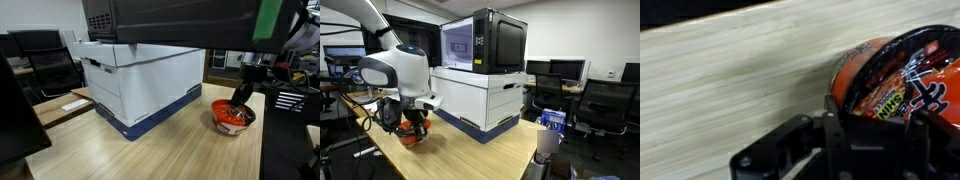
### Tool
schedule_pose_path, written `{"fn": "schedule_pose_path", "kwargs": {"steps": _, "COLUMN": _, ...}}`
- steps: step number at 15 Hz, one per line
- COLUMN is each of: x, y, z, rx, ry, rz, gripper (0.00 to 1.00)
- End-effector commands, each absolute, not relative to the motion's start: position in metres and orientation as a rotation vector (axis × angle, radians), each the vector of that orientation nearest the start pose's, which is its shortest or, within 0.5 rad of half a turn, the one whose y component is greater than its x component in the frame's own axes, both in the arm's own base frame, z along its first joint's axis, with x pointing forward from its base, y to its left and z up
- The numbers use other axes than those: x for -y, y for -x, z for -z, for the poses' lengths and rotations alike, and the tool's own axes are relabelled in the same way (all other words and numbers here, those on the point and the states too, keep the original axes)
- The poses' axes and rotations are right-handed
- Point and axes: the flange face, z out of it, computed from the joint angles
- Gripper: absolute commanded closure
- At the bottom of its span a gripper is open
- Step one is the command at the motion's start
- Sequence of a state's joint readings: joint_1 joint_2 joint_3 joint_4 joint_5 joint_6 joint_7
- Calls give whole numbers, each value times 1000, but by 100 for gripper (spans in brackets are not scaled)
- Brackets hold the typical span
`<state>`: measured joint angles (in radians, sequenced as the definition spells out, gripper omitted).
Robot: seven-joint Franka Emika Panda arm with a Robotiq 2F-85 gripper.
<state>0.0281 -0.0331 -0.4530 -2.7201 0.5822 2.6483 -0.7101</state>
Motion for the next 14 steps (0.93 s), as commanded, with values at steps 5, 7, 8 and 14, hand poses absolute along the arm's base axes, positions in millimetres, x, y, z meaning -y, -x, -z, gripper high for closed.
{"fn": "schedule_pose_path", "kwargs": {"steps": 5, "x": 162, "y": -347, "z": -277, "rx": -291, "ry": 2909, "rz": 230, "gripper": 99}}
{"fn": "schedule_pose_path", "kwargs": {"steps": 7, "x": 162, "y": -349, "z": -289, "rx": -286, "ry": 2935, "rz": 240, "gripper": 99}}
{"fn": "schedule_pose_path", "kwargs": {"steps": 8, "x": 161, "y": -349, "z": -298, "rx": -285, "ry": 2952, "rz": 244, "gripper": 99}}
{"fn": "schedule_pose_path", "kwargs": {"steps": 14, "x": 152, "y": -350, "z": -320, "rx": -240, "ry": 3076, "rz": 116, "gripper": 99}}
